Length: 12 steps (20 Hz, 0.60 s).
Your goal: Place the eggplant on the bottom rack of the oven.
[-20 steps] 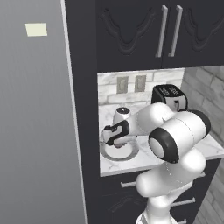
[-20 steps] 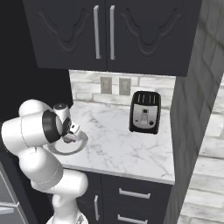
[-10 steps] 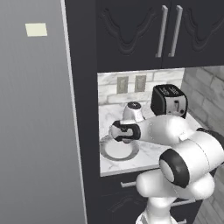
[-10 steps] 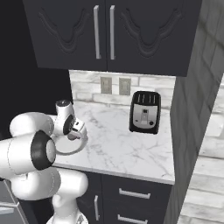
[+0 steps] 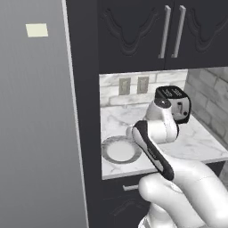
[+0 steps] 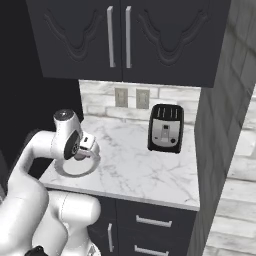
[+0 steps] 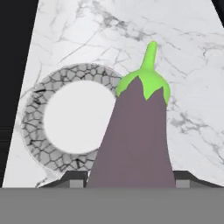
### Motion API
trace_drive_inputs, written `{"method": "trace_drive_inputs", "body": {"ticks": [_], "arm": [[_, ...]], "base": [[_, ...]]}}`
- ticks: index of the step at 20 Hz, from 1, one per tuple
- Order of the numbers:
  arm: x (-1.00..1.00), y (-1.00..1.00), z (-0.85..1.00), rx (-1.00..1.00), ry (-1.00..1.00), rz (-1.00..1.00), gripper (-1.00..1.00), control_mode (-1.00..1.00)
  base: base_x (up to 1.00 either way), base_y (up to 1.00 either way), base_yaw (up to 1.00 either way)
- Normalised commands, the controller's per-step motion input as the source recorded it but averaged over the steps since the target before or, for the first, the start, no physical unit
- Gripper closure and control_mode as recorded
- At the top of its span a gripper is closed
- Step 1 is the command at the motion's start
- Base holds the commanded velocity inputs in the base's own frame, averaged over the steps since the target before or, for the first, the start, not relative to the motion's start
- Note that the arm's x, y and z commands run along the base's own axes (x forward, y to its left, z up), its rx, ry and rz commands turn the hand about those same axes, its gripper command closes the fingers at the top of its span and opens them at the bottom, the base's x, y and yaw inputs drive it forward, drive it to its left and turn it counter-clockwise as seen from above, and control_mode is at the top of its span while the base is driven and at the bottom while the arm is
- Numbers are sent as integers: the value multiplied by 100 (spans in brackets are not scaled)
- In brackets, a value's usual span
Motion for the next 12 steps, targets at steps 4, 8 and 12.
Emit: {"method": "trace_drive_inputs", "body": {"ticks": [4,8,12], "arm": [[-99,-26,100,0,0,2,100,-100],[-100,-11,86,-8,-6,0,100,-100],[-100,-4,68,-17,-13,0,100,-100]], "base": [[0,0,0],[0,0,0],[0,0,0]]}}
